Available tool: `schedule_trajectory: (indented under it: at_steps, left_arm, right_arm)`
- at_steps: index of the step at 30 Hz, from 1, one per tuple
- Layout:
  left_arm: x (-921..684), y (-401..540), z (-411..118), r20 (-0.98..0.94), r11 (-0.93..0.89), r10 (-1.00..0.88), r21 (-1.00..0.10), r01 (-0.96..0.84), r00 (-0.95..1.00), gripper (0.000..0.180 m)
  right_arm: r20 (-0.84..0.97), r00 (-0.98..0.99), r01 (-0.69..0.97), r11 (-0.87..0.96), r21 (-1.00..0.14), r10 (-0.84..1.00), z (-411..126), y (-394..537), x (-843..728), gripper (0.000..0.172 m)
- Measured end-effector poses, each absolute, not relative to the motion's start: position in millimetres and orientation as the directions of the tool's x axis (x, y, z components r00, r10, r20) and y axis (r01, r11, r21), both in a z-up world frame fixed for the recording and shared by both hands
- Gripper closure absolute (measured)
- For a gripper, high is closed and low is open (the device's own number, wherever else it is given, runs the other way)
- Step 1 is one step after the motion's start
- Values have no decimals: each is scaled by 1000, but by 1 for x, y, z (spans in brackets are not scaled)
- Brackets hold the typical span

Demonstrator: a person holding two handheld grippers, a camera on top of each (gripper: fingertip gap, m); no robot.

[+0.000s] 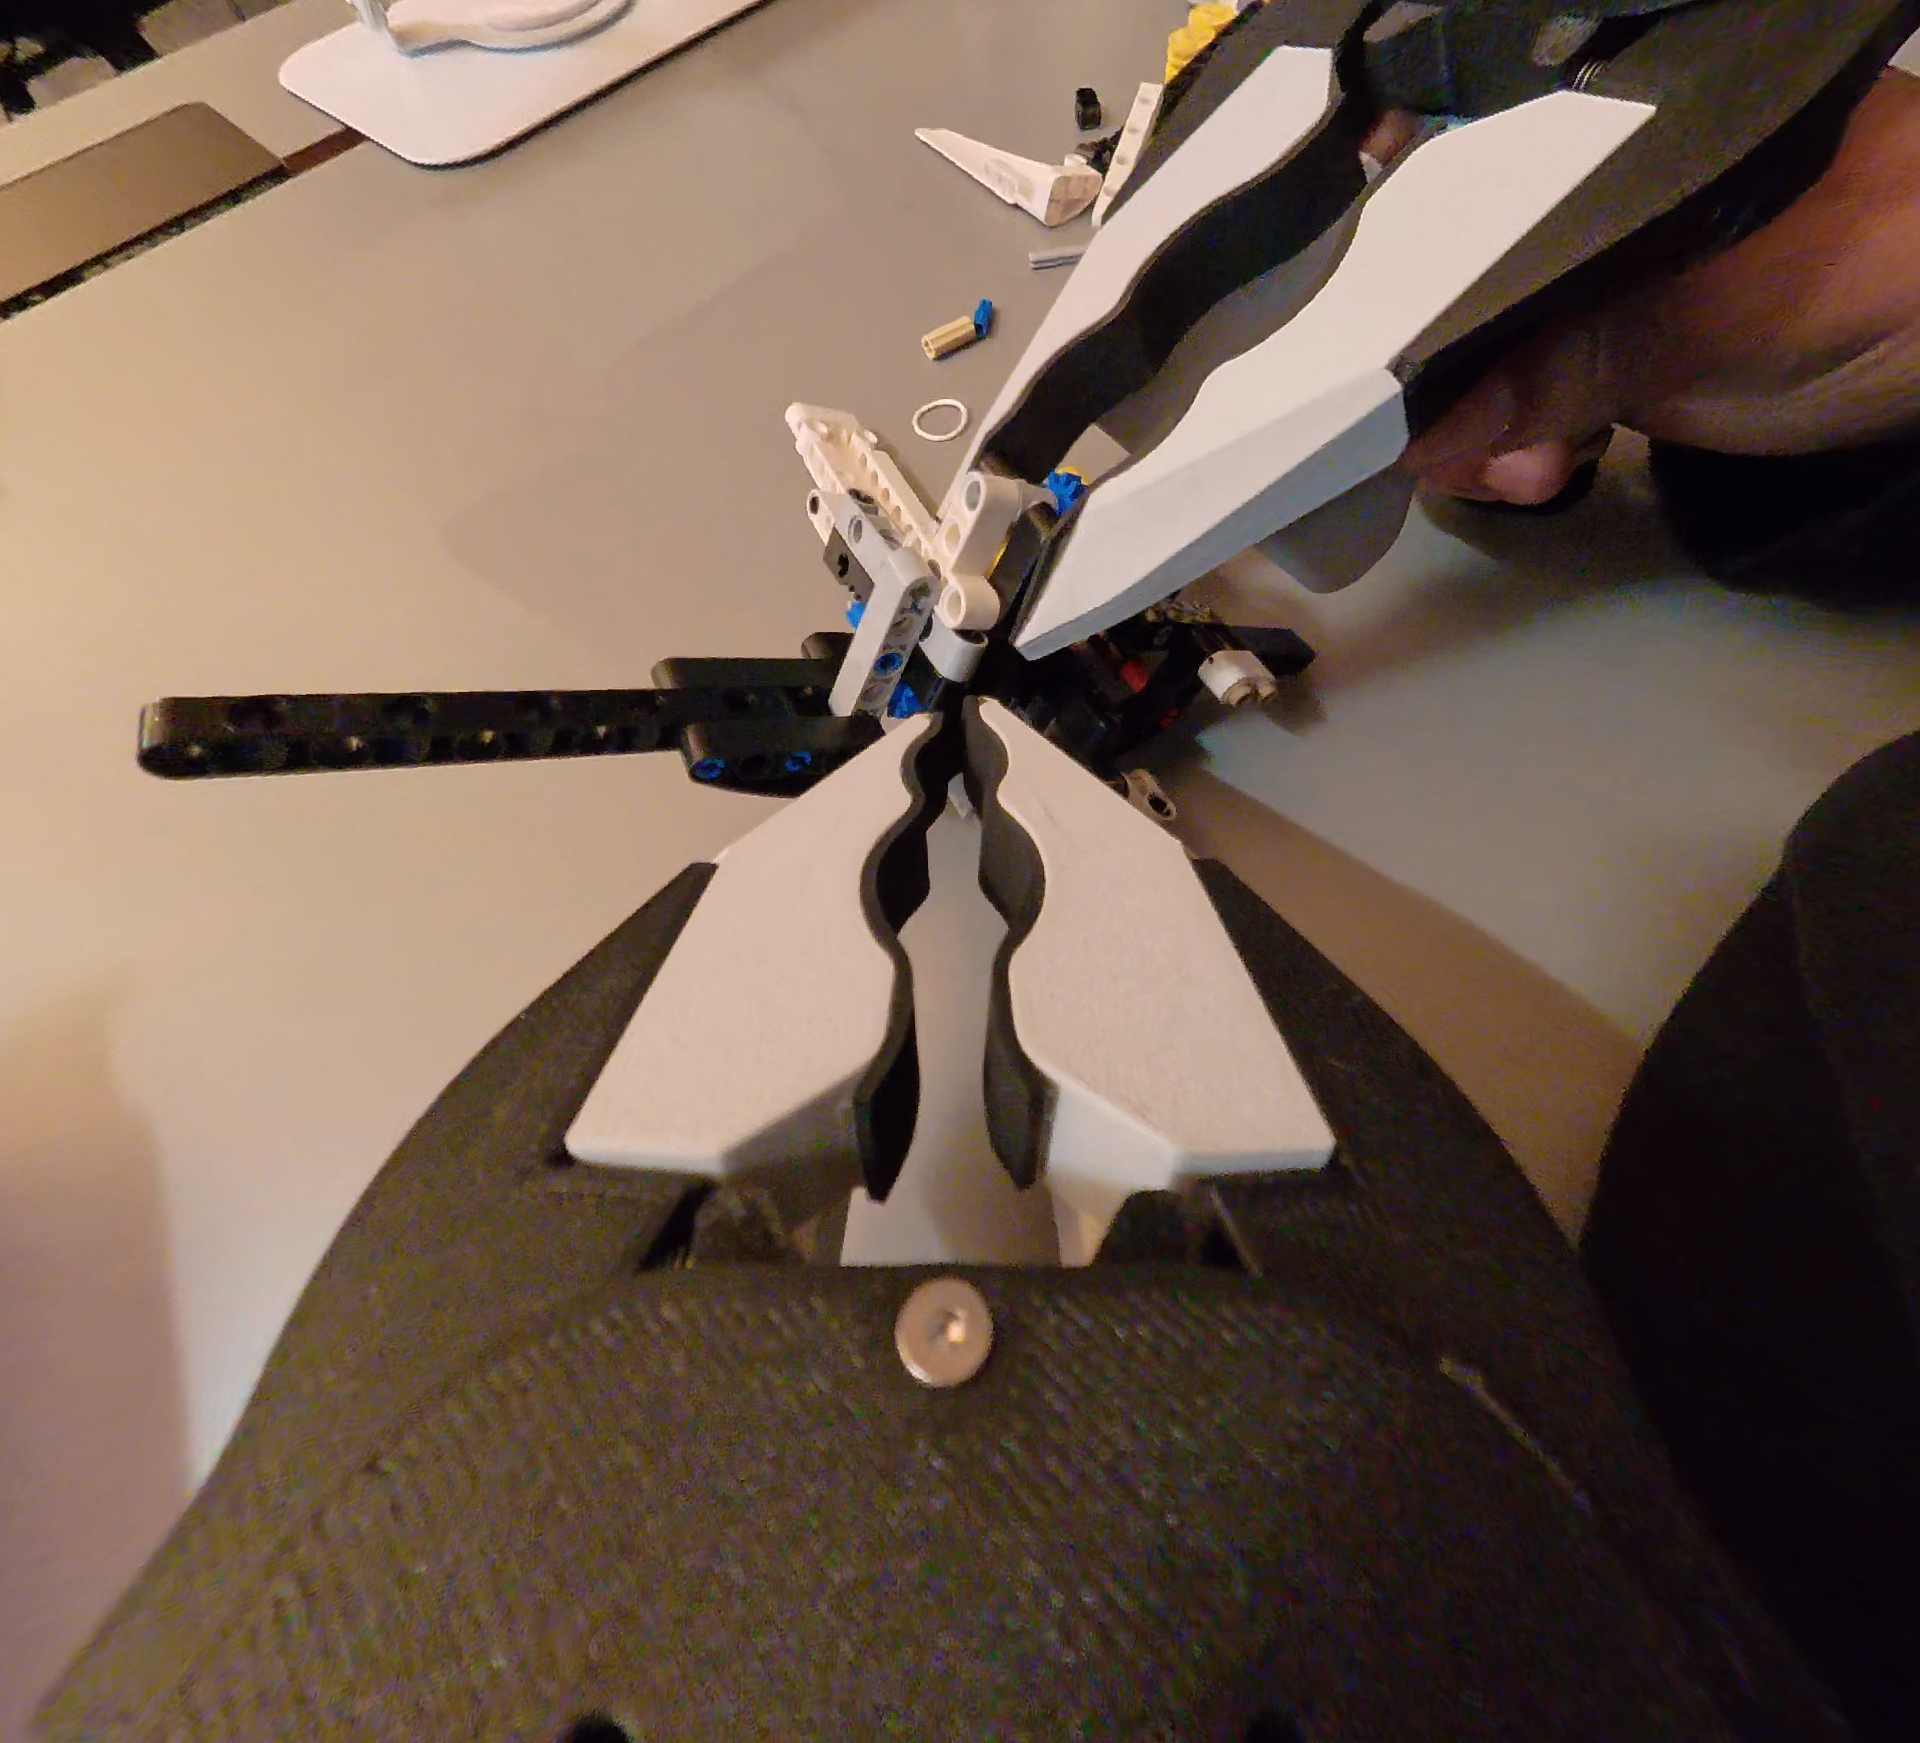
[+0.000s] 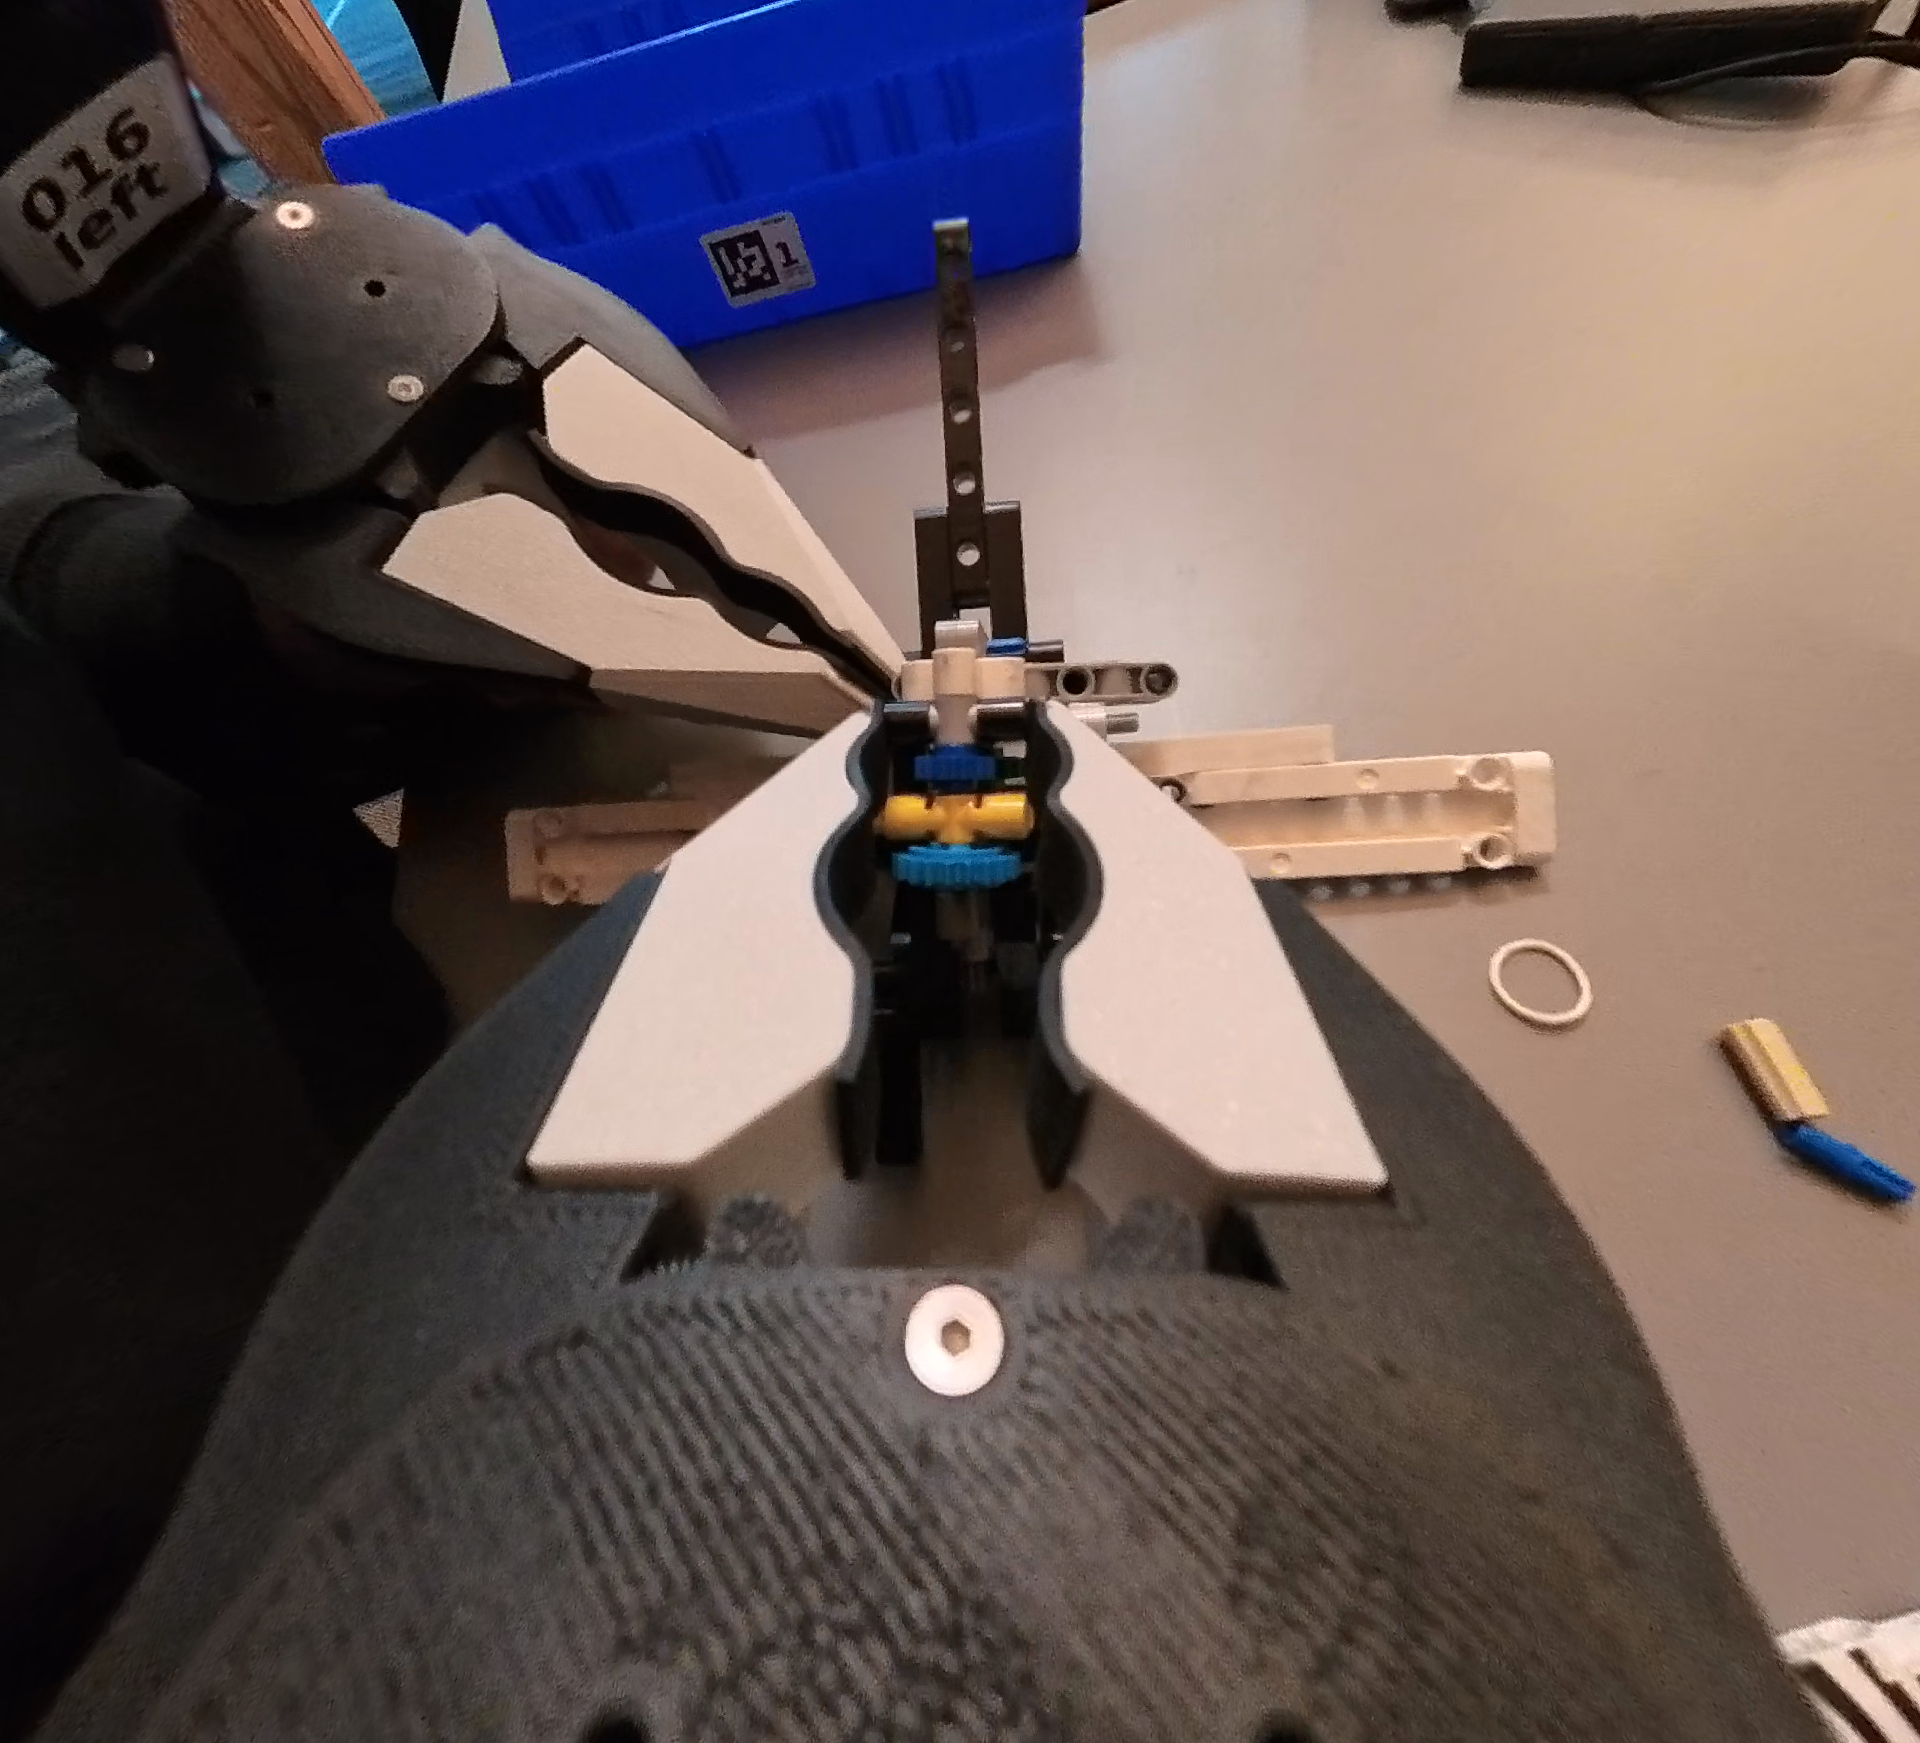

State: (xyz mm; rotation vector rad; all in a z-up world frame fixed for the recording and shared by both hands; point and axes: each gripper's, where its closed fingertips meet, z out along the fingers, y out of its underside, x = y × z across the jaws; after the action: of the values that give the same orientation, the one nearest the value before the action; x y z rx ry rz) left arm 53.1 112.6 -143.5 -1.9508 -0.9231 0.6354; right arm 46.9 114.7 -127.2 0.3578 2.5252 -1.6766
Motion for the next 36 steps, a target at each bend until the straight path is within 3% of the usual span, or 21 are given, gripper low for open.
schedule_trajectory:
  at_steps: [11, 24, 31, 36]
  left_arm:
    - [54, 114, -150, -15, -337, 792, -844, 417, 611, 180]
    - [61, 117, -145, -67, -374, 762, -858, 353, 644, 180]
    - [67, 110, -138, -193, -477, 681, -848, 228, 707, 154]
    - [71, 116, -133, -50, -433, 647, -845, 313, 761, 157]
  right_arm:
    - [-180, -972, 225, 395, -891, 149, -132, 116, 50, 147]
    - [-108, -991, 130, 448, -884, 74, -133, 120, 49, 147]
    - [-88, -995, 62, 456, -888, -36, -134, 119, 58, 147]
    - [-51, -987, -31, 498, -867, -150, -135, 120, 67, 148]
